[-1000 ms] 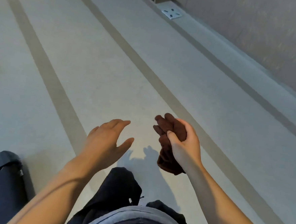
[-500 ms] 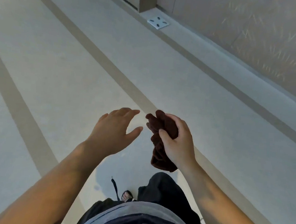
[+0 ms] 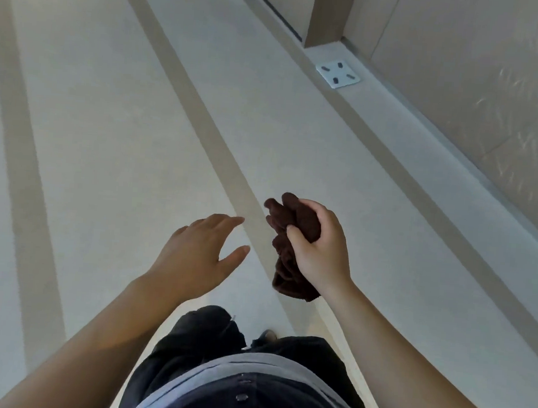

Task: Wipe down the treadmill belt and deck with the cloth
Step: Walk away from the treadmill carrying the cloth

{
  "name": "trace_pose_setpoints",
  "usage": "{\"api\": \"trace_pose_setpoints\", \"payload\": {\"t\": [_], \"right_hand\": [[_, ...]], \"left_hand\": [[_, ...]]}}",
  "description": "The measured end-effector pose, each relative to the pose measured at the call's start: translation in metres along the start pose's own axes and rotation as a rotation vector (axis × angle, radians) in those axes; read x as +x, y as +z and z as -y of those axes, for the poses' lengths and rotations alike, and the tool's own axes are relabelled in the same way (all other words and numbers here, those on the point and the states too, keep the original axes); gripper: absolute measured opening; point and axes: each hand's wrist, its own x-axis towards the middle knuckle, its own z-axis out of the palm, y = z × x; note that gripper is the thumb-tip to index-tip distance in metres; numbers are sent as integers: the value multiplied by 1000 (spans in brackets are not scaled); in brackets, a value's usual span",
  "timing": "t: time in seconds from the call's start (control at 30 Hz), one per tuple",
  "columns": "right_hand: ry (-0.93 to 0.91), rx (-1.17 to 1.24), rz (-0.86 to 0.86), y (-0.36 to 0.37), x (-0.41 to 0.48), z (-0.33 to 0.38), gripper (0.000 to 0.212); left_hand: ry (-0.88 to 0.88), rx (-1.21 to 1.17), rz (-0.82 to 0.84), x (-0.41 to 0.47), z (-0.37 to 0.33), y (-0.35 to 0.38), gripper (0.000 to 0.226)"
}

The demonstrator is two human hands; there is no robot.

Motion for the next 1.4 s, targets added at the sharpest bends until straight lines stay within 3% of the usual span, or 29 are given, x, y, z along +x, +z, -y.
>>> {"api": "trace_pose_setpoints", "payload": {"t": [0.23,0.4,0.8,1.4], "right_hand": [[-55,-10,188,54,190,28,37],[-106,-114,113,78,329,46,39],[77,-31,-134,87,620,63,36],[-22,22,73,200,1162,136,35]], "left_hand": [[-206,-39,-38,148,66,-50,57],[-93,4,-29,308,102,-108,59],[176,99,89,638,135,-222,55],[-72,29,-59,1088,271,-398,55]]}}
